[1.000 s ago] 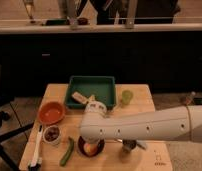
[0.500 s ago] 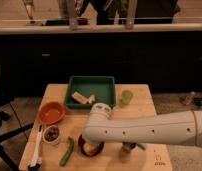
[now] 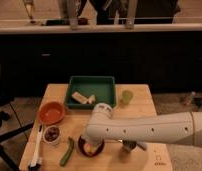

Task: Place apple in red bowl

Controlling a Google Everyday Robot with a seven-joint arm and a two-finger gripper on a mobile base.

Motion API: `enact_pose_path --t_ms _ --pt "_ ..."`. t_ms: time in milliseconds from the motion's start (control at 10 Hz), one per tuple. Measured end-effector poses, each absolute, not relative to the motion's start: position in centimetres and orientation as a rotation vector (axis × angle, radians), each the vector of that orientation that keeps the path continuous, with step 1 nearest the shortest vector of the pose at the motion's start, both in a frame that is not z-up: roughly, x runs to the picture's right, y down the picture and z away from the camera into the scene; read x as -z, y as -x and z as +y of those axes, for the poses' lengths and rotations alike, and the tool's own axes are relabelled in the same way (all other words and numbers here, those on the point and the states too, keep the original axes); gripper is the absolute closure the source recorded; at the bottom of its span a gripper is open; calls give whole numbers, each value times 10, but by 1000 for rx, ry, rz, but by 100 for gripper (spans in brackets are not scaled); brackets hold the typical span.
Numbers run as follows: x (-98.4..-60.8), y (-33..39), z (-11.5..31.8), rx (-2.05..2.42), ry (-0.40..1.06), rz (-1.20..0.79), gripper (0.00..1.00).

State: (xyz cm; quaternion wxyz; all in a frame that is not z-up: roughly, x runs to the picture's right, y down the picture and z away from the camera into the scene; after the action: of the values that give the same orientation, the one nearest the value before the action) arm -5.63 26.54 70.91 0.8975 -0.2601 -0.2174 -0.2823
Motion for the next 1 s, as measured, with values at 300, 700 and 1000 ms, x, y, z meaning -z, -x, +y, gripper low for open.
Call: enact_pose_path --t_ms 300,700,1000 --pt "-715 59 273 573 569 -474 40" --pt "-723 57 280 552 604 -492 40" --pt "-728 56 284 543 633 -503 32"
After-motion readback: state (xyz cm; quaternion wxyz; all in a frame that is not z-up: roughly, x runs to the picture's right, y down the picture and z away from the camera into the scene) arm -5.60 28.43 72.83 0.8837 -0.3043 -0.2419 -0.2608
